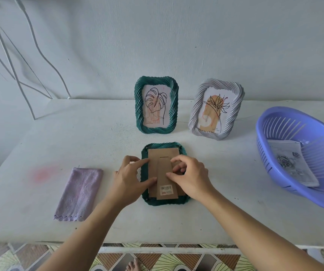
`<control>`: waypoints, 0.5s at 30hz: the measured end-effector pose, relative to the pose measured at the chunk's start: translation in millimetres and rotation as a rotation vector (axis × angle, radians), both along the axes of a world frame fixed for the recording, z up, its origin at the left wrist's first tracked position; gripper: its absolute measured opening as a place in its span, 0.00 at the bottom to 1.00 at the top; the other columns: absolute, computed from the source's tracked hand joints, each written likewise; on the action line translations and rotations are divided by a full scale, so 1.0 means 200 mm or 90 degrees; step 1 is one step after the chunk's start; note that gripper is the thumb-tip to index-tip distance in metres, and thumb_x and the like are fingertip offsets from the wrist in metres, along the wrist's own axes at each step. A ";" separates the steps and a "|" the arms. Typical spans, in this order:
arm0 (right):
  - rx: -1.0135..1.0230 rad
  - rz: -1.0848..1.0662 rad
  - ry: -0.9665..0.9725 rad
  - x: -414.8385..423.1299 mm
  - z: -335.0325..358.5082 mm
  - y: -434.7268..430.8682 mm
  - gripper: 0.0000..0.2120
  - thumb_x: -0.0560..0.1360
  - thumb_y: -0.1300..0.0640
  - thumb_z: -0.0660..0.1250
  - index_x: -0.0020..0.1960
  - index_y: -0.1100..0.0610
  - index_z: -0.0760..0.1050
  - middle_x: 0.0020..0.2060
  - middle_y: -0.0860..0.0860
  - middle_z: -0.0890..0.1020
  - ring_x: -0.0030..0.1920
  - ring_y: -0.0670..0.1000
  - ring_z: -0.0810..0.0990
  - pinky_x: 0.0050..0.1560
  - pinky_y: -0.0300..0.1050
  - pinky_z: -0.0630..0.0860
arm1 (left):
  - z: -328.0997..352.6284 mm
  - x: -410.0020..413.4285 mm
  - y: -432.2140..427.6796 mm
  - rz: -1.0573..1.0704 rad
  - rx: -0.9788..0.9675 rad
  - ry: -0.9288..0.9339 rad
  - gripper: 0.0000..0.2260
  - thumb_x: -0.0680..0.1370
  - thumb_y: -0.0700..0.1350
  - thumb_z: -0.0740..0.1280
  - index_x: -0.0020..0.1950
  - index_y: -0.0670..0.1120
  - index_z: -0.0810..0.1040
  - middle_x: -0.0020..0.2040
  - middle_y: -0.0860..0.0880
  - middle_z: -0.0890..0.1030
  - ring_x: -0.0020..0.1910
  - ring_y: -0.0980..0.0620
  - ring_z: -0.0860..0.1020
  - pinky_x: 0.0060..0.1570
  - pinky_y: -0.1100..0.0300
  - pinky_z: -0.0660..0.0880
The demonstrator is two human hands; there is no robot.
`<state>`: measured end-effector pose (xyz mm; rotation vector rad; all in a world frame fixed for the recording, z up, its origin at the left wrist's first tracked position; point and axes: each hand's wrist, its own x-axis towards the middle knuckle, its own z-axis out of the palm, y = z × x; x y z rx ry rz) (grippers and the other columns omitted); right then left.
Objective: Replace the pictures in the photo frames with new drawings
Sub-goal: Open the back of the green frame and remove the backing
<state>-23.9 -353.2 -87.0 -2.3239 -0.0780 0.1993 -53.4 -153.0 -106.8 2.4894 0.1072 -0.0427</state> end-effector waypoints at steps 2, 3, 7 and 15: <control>0.030 -0.019 0.021 0.00 0.00 0.00 0.15 0.69 0.48 0.78 0.53 0.45 0.78 0.40 0.41 0.83 0.46 0.45 0.79 0.58 0.56 0.74 | 0.00 0.00 -0.01 0.008 -0.016 0.000 0.31 0.72 0.58 0.75 0.73 0.54 0.72 0.59 0.56 0.67 0.46 0.60 0.73 0.57 0.51 0.75; 0.042 -0.024 0.028 0.00 0.00 0.00 0.15 0.69 0.48 0.78 0.52 0.45 0.78 0.40 0.41 0.83 0.46 0.46 0.79 0.58 0.57 0.74 | 0.01 -0.01 -0.01 0.009 -0.017 0.001 0.32 0.72 0.58 0.75 0.74 0.54 0.71 0.59 0.55 0.67 0.46 0.62 0.72 0.58 0.51 0.75; 0.072 -0.036 0.039 0.00 0.01 0.00 0.14 0.67 0.49 0.79 0.50 0.45 0.79 0.39 0.41 0.83 0.46 0.44 0.79 0.58 0.58 0.74 | 0.01 -0.01 -0.03 0.024 -0.028 0.013 0.33 0.73 0.59 0.74 0.75 0.52 0.70 0.58 0.54 0.67 0.46 0.62 0.71 0.60 0.49 0.74; 0.102 -0.034 -0.006 -0.03 0.03 -0.01 0.16 0.68 0.51 0.79 0.54 0.46 0.78 0.39 0.40 0.83 0.46 0.42 0.80 0.56 0.53 0.77 | 0.04 0.00 -0.02 0.064 -0.050 -0.020 0.27 0.74 0.58 0.73 0.71 0.53 0.75 0.60 0.55 0.68 0.51 0.54 0.74 0.61 0.44 0.73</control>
